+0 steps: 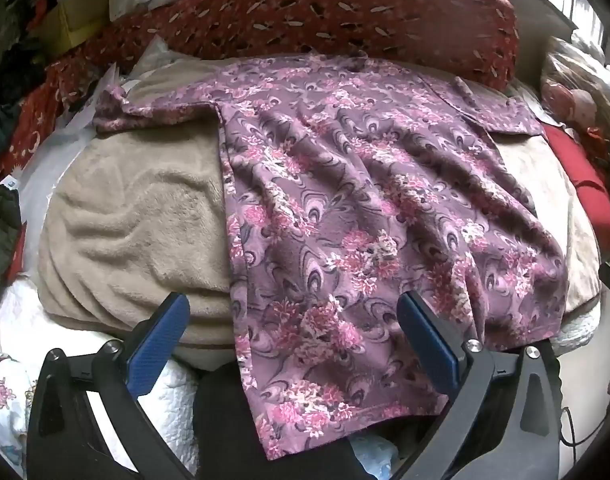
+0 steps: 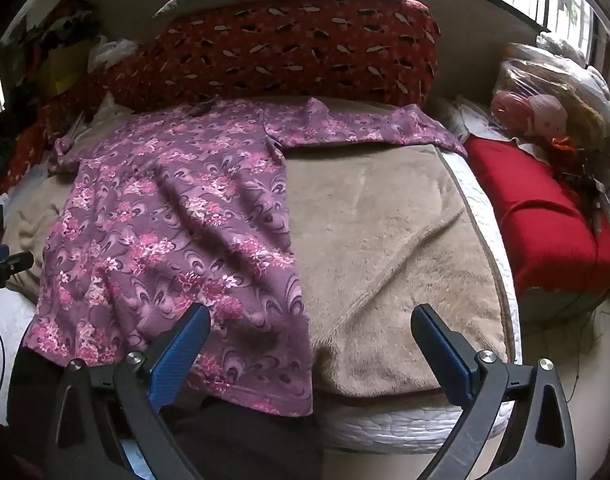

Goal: Fold small clothes

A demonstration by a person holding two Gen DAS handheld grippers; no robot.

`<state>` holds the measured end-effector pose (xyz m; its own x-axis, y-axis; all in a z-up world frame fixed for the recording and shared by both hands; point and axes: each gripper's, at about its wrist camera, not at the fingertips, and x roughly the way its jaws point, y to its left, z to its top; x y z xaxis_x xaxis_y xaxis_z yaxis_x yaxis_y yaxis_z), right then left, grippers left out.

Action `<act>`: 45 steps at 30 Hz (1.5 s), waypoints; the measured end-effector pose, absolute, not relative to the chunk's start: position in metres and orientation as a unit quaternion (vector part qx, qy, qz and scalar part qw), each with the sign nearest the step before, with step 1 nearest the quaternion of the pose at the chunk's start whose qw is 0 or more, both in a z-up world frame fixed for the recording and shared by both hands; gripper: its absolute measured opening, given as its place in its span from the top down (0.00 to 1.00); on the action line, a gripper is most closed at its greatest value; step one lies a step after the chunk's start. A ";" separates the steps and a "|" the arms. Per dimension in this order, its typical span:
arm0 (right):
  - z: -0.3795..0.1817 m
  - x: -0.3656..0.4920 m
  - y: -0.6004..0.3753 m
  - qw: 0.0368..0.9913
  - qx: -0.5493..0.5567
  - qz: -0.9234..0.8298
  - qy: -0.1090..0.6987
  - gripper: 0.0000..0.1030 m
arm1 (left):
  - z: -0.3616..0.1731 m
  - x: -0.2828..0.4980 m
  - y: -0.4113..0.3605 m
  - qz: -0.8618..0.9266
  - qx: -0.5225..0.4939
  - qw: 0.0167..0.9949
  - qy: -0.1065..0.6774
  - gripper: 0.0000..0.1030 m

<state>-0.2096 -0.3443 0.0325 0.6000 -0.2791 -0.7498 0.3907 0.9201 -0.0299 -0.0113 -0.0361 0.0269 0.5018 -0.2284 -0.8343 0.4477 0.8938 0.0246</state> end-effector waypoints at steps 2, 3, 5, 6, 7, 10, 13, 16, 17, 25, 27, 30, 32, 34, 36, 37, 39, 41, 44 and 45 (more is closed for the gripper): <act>0.033 -0.212 -0.342 0.893 0.068 -0.187 0.404 0.03 | 0.028 -0.014 -0.035 -0.199 0.120 0.859 0.456 0.00; 0.033 -0.213 -0.341 0.893 0.068 -0.187 0.404 0.03 | 0.029 -0.015 -0.035 -0.200 0.121 0.859 0.455 0.00; 0.033 -0.215 -0.338 0.894 0.068 -0.188 0.402 0.03 | 0.030 -0.017 -0.033 -0.201 0.121 0.859 0.455 0.00; 0.031 -0.218 -0.340 0.894 0.066 -0.188 0.401 0.03 | 0.030 -0.018 -0.032 -0.202 0.121 0.859 0.455 0.00; 0.032 -0.219 -0.341 0.894 0.071 -0.188 0.402 0.03 | 0.030 -0.018 -0.032 -0.203 0.120 0.859 0.455 0.00; 0.032 -0.220 -0.342 0.894 0.078 -0.187 0.400 0.03 | 0.029 -0.018 -0.031 -0.203 0.122 0.858 0.456 0.00; 0.031 -0.220 -0.344 0.893 0.083 -0.188 0.400 0.03 | 0.029 -0.018 -0.031 -0.204 0.121 0.857 0.458 0.00; 0.032 -0.218 -0.345 0.893 0.083 -0.188 0.400 0.03 | 0.027 -0.016 -0.032 -0.205 0.119 0.855 0.462 0.00; 0.032 -0.217 -0.346 0.893 0.083 -0.188 0.400 0.03 | 0.027 -0.015 -0.032 -0.205 0.120 0.854 0.463 0.00; 0.029 -0.213 -0.350 0.896 0.086 -0.184 0.396 0.04 | 0.022 -0.007 -0.039 -0.207 0.120 0.848 0.473 0.00; 0.027 -0.211 -0.350 0.895 0.091 -0.180 0.398 0.05 | 0.020 -0.004 -0.040 -0.207 0.120 0.846 0.476 0.00; 0.024 -0.207 -0.351 0.893 0.094 -0.176 0.404 0.07 | 0.016 0.001 -0.042 -0.204 0.120 0.843 0.483 0.00; 0.022 -0.204 -0.352 0.893 0.102 -0.172 0.404 0.07 | 0.012 0.005 -0.041 -0.201 0.112 0.839 0.493 0.00; 0.019 -0.202 -0.355 0.891 0.104 -0.173 0.406 0.07 | 0.009 0.009 -0.037 -0.197 0.105 0.837 0.500 0.00; 0.015 -0.201 -0.358 0.890 0.112 -0.171 0.408 0.07 | 0.005 0.014 -0.033 -0.188 0.102 0.836 0.506 0.00; 0.013 -0.200 -0.360 0.888 0.115 -0.171 0.410 0.07 | 0.004 0.016 -0.030 -0.183 0.101 0.835 0.509 0.00; 0.007 -0.197 -0.364 0.884 0.120 -0.170 0.420 0.08 | 0.000 0.023 -0.021 -0.169 0.100 0.835 0.515 0.00; 0.000 -0.196 -0.368 0.876 0.132 -0.164 0.433 0.08 | -0.003 0.031 -0.008 -0.149 0.094 0.835 0.521 0.00; -0.014 -0.193 -0.372 0.868 0.146 -0.155 0.449 0.08 | -0.016 0.042 0.013 -0.123 0.076 0.826 0.545 0.00; -0.020 -0.192 -0.373 0.865 0.151 -0.151 0.454 0.08 | -0.023 0.045 0.018 -0.118 0.073 0.817 0.559 0.00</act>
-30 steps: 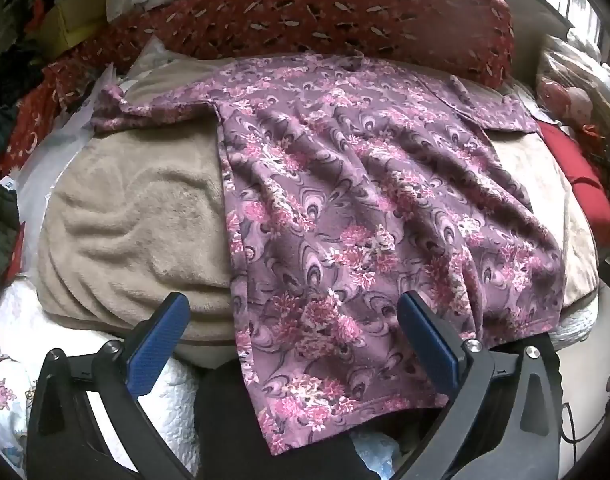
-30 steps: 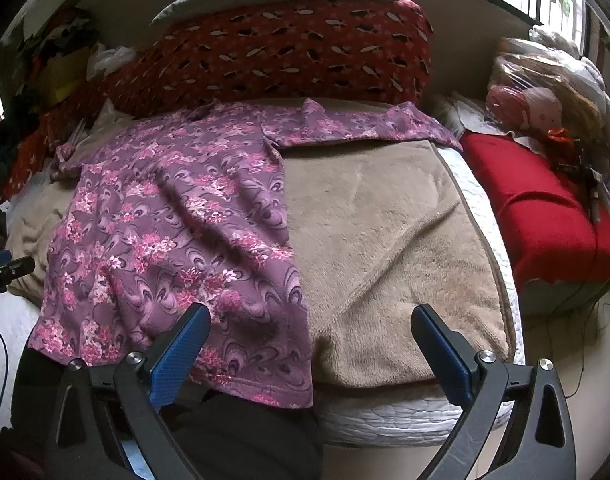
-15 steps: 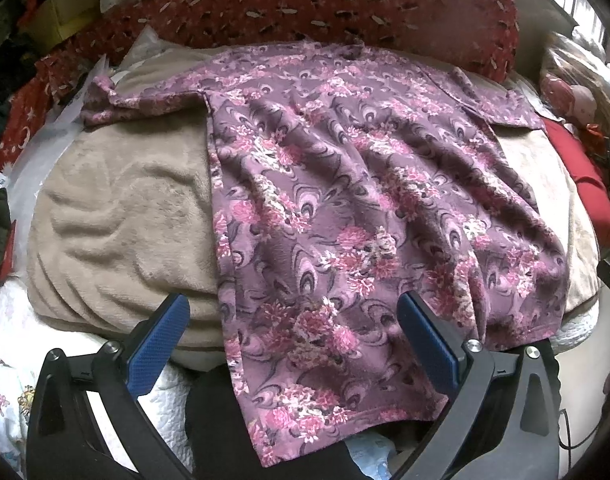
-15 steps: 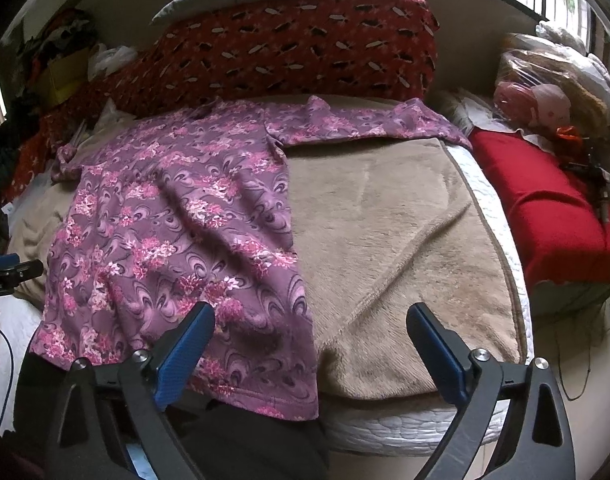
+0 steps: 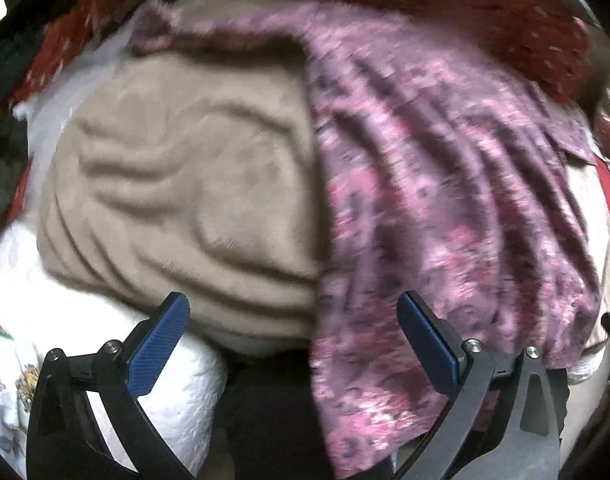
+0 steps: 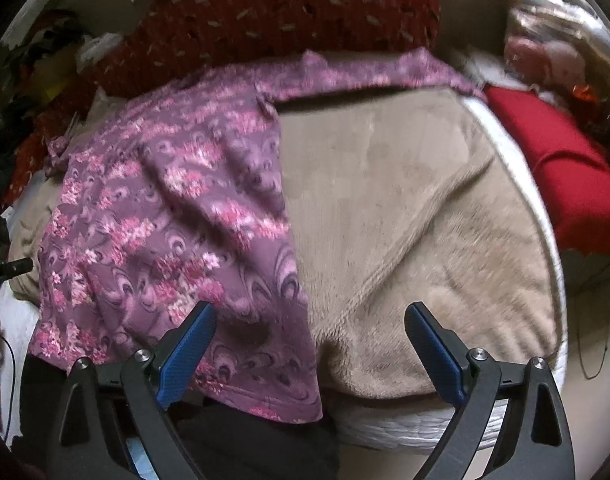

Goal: Fold small clothes

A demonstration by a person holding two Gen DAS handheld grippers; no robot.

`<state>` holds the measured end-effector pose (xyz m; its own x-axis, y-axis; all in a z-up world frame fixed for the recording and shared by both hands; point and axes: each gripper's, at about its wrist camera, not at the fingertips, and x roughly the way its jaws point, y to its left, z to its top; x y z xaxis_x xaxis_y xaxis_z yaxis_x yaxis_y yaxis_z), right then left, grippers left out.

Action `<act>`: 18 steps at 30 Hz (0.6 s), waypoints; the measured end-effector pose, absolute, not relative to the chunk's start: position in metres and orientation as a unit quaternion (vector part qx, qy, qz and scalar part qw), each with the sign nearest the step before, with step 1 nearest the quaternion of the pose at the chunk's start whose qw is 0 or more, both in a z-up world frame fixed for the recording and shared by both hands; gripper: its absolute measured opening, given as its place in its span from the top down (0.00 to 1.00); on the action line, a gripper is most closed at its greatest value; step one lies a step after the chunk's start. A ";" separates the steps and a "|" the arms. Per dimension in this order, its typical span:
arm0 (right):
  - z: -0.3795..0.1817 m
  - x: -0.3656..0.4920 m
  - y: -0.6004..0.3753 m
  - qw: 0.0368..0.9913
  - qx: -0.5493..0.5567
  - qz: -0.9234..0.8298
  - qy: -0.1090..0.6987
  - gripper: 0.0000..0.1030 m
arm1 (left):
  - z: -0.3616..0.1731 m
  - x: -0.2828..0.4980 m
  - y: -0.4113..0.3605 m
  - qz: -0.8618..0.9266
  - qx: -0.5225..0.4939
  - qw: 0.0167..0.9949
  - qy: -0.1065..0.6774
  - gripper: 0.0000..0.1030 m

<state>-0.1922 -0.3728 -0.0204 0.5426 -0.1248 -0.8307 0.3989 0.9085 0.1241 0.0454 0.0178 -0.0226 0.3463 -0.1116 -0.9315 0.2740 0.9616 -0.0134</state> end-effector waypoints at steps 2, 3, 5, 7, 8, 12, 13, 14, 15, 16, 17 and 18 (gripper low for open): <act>-0.032 -0.189 -0.375 0.860 0.165 -0.138 0.462 0.12 | -0.038 0.047 0.023 -0.117 0.069 0.799 0.586 0.00; -0.038 -0.187 -0.375 0.854 0.173 -0.132 0.472 0.14 | -0.044 0.045 0.024 -0.121 0.067 0.791 0.596 0.00; -0.050 -0.183 -0.374 0.847 0.187 -0.114 0.485 0.28 | -0.055 0.039 0.021 -0.140 0.059 0.772 0.617 0.00; -0.056 -0.182 -0.370 0.845 0.188 -0.105 0.490 0.35 | -0.062 0.031 0.018 -0.166 0.042 0.754 0.635 0.18; -0.056 -0.182 -0.367 0.850 0.177 -0.106 0.485 0.46 | -0.065 0.029 0.017 -0.176 0.039 0.745 0.642 0.50; -0.049 -0.189 -0.366 0.857 0.189 -0.075 0.473 0.96 | -0.062 0.024 0.013 -0.204 0.039 0.730 0.651 0.96; -0.043 -0.195 -0.369 0.860 0.216 -0.055 0.460 0.96 | -0.052 0.024 0.018 -0.213 0.020 0.731 0.648 0.96; -0.033 -0.201 -0.370 0.863 0.237 -0.040 0.445 0.97 | -0.043 0.024 0.024 -0.220 0.003 0.732 0.645 0.96; -0.021 -0.208 -0.369 0.870 0.247 -0.027 0.426 0.97 | -0.026 0.023 0.036 -0.230 -0.024 0.737 0.635 0.96; -0.005 -0.219 -0.368 0.879 0.253 -0.018 0.403 0.97 | -0.014 0.021 0.044 -0.236 -0.036 0.743 0.626 0.96; 0.006 -0.228 -0.367 0.887 0.258 -0.010 0.384 0.97 | -0.005 0.019 0.051 -0.238 -0.041 0.747 0.620 0.96; 0.017 -0.236 -0.367 0.892 0.263 -0.006 0.369 0.97 | 0.004 0.015 0.059 -0.239 -0.043 0.752 0.613 0.96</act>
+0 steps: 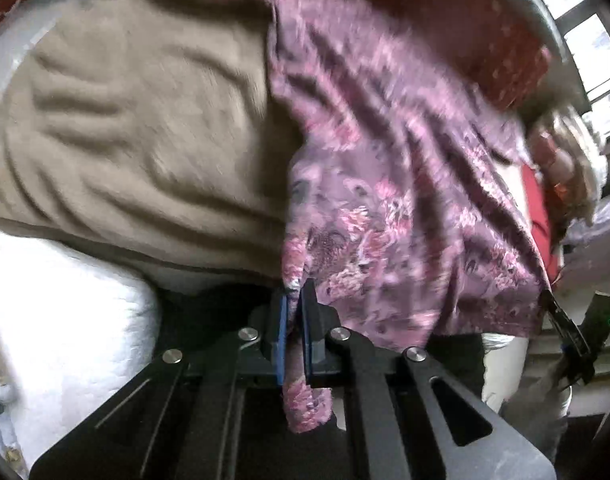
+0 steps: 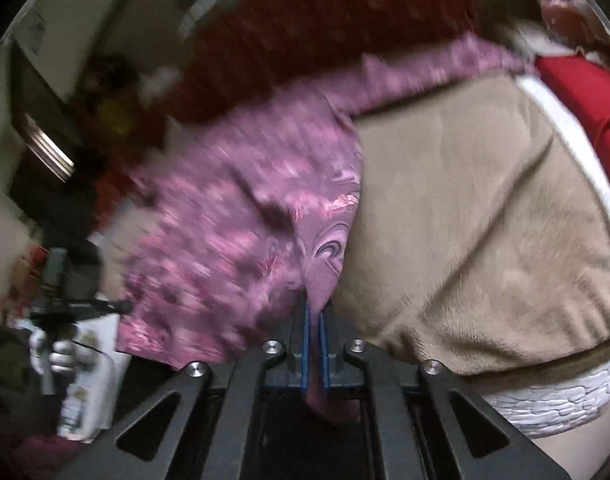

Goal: Fold small clothes

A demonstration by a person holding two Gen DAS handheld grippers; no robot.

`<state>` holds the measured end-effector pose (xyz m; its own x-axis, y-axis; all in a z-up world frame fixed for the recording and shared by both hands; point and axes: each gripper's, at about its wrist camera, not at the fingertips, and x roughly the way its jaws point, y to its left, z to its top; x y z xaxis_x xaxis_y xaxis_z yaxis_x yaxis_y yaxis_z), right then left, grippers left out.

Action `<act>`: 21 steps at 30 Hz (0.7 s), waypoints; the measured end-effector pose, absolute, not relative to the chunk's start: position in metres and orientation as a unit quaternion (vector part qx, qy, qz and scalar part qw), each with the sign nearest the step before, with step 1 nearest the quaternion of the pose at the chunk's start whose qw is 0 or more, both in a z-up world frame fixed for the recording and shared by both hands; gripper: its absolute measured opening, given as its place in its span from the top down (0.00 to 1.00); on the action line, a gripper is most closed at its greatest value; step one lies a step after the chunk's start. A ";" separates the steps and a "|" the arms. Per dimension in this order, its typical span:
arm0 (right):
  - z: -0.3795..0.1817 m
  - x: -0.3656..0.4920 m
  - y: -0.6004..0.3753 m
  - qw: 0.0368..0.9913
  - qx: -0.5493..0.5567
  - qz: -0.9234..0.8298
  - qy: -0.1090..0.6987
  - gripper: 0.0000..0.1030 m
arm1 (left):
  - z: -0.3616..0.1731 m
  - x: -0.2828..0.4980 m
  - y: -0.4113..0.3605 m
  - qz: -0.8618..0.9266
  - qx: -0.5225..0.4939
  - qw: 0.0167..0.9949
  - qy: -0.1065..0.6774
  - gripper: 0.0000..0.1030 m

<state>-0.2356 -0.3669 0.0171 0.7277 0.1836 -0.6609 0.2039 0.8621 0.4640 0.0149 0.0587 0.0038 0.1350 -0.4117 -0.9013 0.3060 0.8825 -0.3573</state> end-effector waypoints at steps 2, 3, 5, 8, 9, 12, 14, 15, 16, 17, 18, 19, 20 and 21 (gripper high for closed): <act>0.027 -0.248 -0.366 0.897 0.273 -0.001 0.348 0.97 | 0.004 0.008 0.067 -0.233 -0.036 0.753 0.615 0.96; 0.024 -0.251 -0.366 0.894 0.279 0.000 0.350 0.97 | -0.001 0.005 0.070 -0.225 -0.028 0.752 0.619 0.96; 0.013 -0.256 -0.364 0.889 0.284 -0.002 0.360 0.97 | -0.012 0.009 0.069 -0.207 -0.011 0.750 0.629 0.96; -0.017 -0.255 -0.368 0.867 0.299 -0.018 0.399 0.97 | -0.034 0.017 0.072 -0.174 -0.008 0.734 0.656 0.96; -0.029 -0.255 -0.369 0.859 0.306 -0.028 0.410 0.97 | -0.037 0.018 0.074 -0.170 -0.013 0.729 0.663 0.96; -0.046 -0.248 -0.377 0.836 0.327 -0.054 0.437 0.95 | -0.024 0.019 0.077 -0.188 -0.016 0.730 0.657 0.94; -0.043 -0.246 -0.386 0.829 0.327 -0.074 0.447 0.90 | -0.011 0.019 0.078 -0.203 -0.005 0.744 0.636 0.94; -0.038 -0.245 -0.391 0.831 0.324 -0.083 0.445 0.90 | 0.005 0.019 0.074 -0.212 0.010 0.762 0.612 0.94; -0.030 -0.243 -0.397 0.836 0.322 -0.089 0.436 0.88 | 0.012 0.025 0.060 -0.219 0.023 0.772 0.596 0.93; -0.023 -0.241 -0.402 0.842 0.320 -0.092 0.425 0.84 | 0.019 0.027 0.054 -0.226 0.030 0.778 0.585 0.86; -0.012 -0.236 -0.406 0.850 0.319 -0.092 0.410 0.81 | 0.030 0.033 0.042 -0.234 0.033 0.787 0.569 0.72; -0.006 -0.231 -0.408 0.856 0.316 -0.090 0.400 0.74 | 0.028 0.039 0.039 -0.236 0.032 0.793 0.561 0.63; -0.002 -0.222 -0.407 0.862 0.311 -0.087 0.391 0.70 | 0.029 0.045 0.030 -0.237 0.032 0.800 0.551 0.50; 0.003 -0.214 -0.406 0.868 0.305 -0.083 0.383 0.70 | 0.028 0.053 0.014 -0.236 0.034 0.807 0.541 0.49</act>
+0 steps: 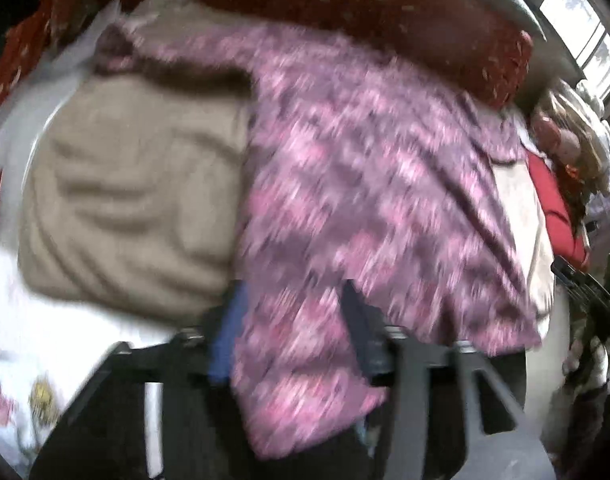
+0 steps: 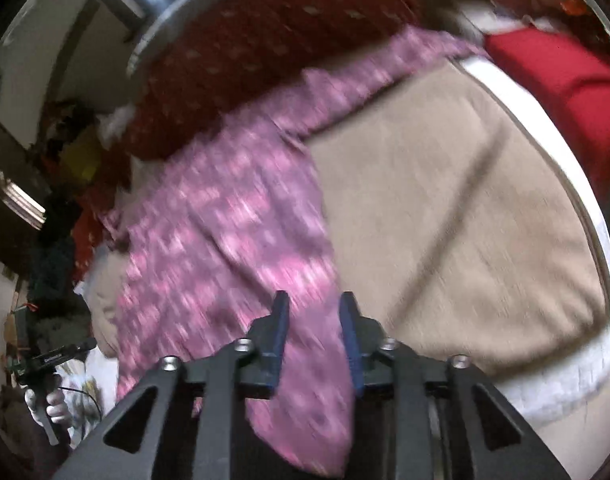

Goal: Fold small clothes

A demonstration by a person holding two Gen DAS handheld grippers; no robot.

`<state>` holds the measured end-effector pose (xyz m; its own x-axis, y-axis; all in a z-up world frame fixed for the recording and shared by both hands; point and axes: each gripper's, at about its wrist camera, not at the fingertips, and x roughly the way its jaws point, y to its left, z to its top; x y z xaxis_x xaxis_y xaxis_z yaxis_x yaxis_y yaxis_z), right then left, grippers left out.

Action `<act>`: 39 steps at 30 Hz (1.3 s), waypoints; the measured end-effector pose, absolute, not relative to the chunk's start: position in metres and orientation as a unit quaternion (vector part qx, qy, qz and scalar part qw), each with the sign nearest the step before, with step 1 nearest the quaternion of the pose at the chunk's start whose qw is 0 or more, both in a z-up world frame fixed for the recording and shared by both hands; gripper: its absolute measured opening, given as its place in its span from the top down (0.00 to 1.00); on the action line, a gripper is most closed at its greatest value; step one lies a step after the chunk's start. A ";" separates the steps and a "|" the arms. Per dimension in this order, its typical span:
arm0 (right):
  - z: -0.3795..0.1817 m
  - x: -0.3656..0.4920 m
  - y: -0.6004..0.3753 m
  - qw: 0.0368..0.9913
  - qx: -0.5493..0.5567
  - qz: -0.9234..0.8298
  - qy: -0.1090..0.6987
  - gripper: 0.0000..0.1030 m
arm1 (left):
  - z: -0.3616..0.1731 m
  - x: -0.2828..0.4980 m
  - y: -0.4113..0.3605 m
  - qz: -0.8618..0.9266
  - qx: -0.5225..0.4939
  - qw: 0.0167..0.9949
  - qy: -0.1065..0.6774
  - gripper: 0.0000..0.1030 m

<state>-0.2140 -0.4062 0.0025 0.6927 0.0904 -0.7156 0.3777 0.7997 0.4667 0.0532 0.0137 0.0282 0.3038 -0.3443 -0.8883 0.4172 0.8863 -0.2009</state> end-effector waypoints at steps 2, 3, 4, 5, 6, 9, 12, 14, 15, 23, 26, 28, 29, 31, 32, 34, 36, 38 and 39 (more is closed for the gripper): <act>0.009 -0.188 -0.402 0.879 0.288 -0.071 0.375 0.70 | 0.015 0.068 -0.011 -0.232 0.042 0.805 0.545 0.49; 0.008 -0.173 -0.399 0.881 0.281 -0.069 0.376 0.70 | 0.006 0.074 -0.025 -0.227 0.044 0.800 0.554 0.49; 0.003 -0.156 -0.397 0.880 0.276 -0.066 0.382 0.70 | -0.005 0.078 -0.036 -0.223 0.044 0.795 0.563 0.49; -0.002 -0.141 -0.395 0.879 0.273 -0.067 0.385 0.70 | -0.019 0.085 -0.049 -0.216 0.047 0.788 0.575 0.49; -0.010 -0.127 -0.392 0.877 0.263 -0.068 0.395 0.70 | -0.027 0.087 -0.060 -0.210 0.050 0.784 0.583 0.49; -0.053 -0.103 -0.388 0.850 0.233 -0.083 0.464 0.73 | -0.050 0.087 -0.080 -0.183 0.086 0.777 0.596 0.48; -0.056 -0.101 -0.400 0.847 0.255 -0.063 0.463 0.73 | -0.038 0.084 -0.084 -0.221 0.107 0.765 0.596 0.48; -0.043 -0.109 -0.423 0.848 0.293 -0.057 0.438 0.73 | -0.029 0.088 -0.085 -0.235 0.096 0.761 0.597 0.48; -0.036 -0.114 -0.441 0.851 0.306 -0.068 0.421 0.73 | -0.024 0.092 -0.087 -0.240 0.091 0.762 0.594 0.48; -0.025 -0.167 -0.646 0.796 0.467 -0.256 0.288 0.60 | -0.016 0.136 -0.144 -0.273 0.059 0.755 0.593 0.47; -0.034 -0.154 -0.698 0.771 0.523 -0.272 0.242 0.58 | -0.018 0.146 -0.164 -0.284 0.050 0.755 0.589 0.47; -0.041 -0.134 -0.719 0.762 0.541 -0.276 0.224 0.54 | -0.020 0.152 -0.182 -0.294 0.044 0.753 0.587 0.47; -0.045 -0.121 -0.728 0.758 0.547 -0.281 0.218 0.53 | -0.020 0.154 -0.190 -0.299 0.043 0.751 0.587 0.47; -0.057 -0.097 -0.742 0.745 0.571 -0.279 0.204 0.53 | -0.020 0.160 -0.205 -0.310 0.043 0.749 0.584 0.47; -0.063 -0.090 -0.749 0.739 0.585 -0.272 0.193 0.53 | -0.021 0.161 -0.211 -0.313 0.046 0.750 0.581 0.47; -0.072 -0.071 -0.756 0.738 0.595 -0.266 0.176 0.53 | -0.019 0.167 -0.225 -0.319 0.055 0.755 0.570 0.47; -0.068 -0.063 -0.758 0.746 0.575 -0.286 0.173 0.60 | -0.016 0.175 -0.236 -0.320 0.060 0.765 0.556 0.47; -0.063 -0.060 -0.762 0.754 0.562 -0.290 0.179 0.93 | -0.011 0.186 -0.240 -0.316 0.053 0.774 0.546 0.47; -0.059 -0.063 -0.764 0.758 0.557 -0.292 0.172 0.93 | -0.010 0.193 -0.239 -0.313 0.045 0.778 0.543 0.47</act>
<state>-0.0630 -0.7635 -0.0595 0.7695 -0.2513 -0.5871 0.6354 0.2089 0.7434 0.1925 -0.2393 -0.0097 0.2145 -0.4392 -0.8724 0.5358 0.7997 -0.2709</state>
